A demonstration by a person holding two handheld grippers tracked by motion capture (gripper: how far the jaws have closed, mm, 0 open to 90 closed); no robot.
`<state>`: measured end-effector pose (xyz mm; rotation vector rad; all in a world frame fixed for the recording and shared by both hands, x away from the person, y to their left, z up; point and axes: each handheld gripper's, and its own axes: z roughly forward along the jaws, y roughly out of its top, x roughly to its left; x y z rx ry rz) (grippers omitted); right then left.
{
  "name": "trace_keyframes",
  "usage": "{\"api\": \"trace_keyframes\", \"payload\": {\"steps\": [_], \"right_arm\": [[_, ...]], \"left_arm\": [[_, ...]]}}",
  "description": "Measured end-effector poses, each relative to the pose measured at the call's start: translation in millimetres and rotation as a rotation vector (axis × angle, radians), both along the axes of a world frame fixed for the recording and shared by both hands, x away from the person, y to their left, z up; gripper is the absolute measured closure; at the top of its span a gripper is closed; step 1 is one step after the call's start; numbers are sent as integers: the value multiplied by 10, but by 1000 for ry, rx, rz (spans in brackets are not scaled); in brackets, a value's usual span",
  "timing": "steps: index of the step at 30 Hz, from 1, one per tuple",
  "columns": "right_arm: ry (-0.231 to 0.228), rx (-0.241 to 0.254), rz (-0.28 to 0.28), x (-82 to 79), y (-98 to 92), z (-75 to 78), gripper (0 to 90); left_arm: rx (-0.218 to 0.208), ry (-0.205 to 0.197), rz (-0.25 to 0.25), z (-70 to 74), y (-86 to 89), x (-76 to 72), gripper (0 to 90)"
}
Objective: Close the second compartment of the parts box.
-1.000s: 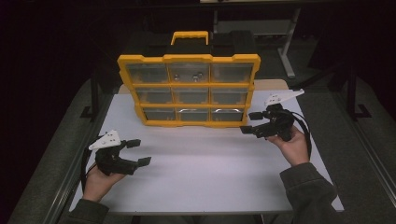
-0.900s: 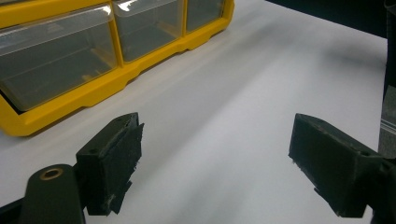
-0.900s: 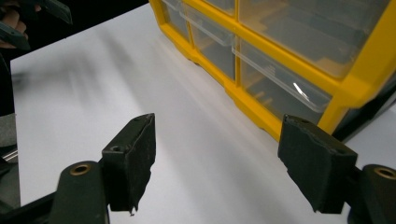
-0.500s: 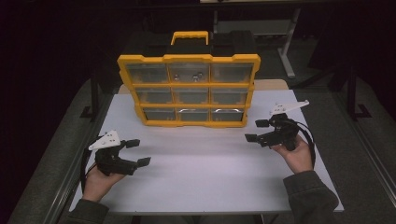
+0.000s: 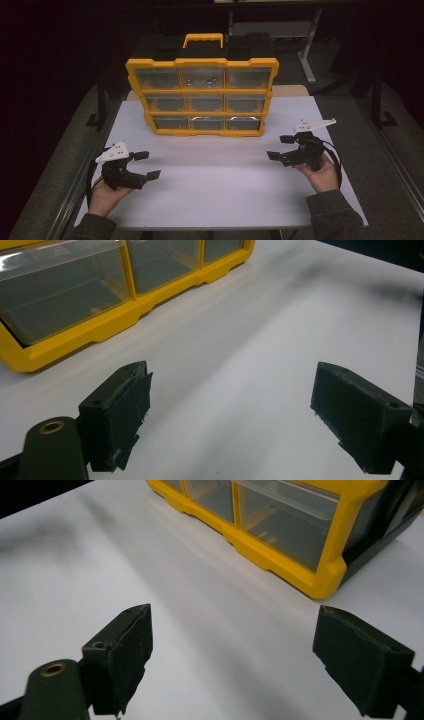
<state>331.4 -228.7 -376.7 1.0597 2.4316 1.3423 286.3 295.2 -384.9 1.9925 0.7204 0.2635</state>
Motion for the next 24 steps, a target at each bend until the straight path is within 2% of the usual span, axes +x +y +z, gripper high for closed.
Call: {"api": "trace_keyframes", "payload": {"steps": [4, 14, 17, 22, 24], "right_arm": [[7, 10, -11, -46, -37, -45, 139], [-4, -18, -42, -129, -75, -165, 136], [0, -10, -39, -157, -84, -187, 136], [-17, -16, -43, -197, -115, -224, 136], [-20, -12, -44, -207, -125, -243, 136]], "left_arm": [[1, 4, 3, -17, 4, -5, 158], [14, 4, 1, -46, 18, -35, 158], [17, 9, 1, -44, 29, -41, 158], [-1, 5, 1, -64, 13, -51, 158], [10, 11, -3, -75, 3, -46, 158]]}}
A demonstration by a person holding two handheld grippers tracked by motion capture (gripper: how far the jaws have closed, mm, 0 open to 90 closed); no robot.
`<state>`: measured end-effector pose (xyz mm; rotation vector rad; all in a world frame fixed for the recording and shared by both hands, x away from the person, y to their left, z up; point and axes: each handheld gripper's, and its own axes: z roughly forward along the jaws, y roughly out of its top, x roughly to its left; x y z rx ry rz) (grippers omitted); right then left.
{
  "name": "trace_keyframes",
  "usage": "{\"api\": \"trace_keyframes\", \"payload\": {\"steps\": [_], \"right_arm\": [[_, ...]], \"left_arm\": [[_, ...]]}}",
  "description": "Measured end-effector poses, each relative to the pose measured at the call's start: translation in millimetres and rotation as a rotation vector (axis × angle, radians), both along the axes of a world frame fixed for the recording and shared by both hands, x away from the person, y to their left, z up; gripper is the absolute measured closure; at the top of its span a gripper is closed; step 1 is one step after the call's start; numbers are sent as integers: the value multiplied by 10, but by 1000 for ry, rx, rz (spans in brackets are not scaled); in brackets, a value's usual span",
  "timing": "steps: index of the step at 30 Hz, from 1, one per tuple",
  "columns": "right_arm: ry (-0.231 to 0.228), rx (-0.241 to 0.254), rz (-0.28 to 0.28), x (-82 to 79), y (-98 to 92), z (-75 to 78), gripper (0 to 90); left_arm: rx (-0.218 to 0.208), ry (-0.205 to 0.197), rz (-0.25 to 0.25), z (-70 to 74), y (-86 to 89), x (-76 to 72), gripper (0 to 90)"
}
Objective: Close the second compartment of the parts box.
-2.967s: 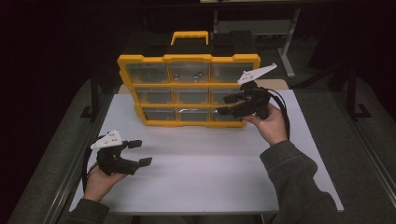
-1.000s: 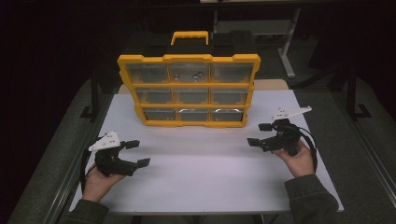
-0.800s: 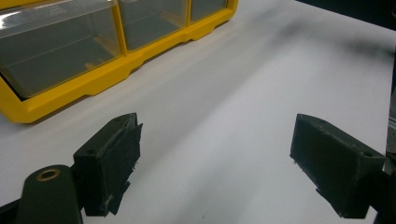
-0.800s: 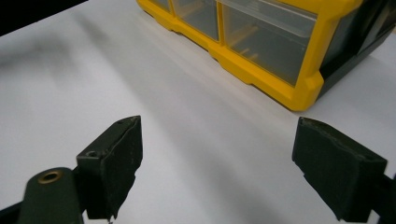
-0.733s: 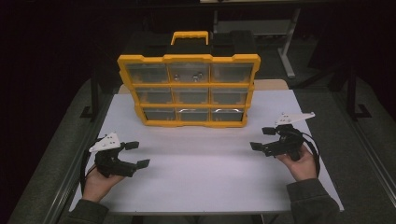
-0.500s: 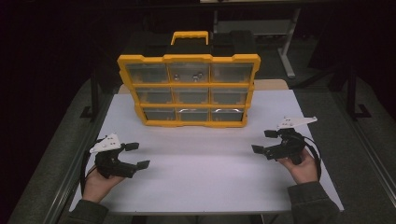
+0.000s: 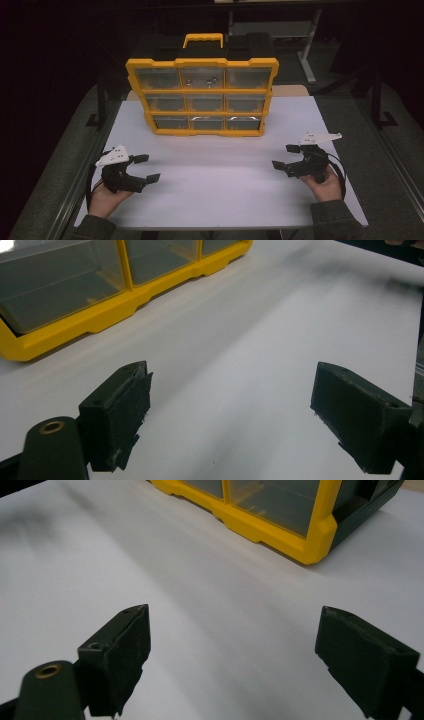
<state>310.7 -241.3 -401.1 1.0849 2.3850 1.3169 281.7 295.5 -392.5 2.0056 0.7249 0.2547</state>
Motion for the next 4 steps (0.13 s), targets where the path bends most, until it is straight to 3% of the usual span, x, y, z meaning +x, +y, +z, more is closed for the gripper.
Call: {"api": "trace_keyframes", "payload": {"steps": [4], "right_arm": [[9, -3, 0, -4, 4, -36, 136]], "left_arm": [[12, 3, -6, -20, -7, 10, 158]]}}
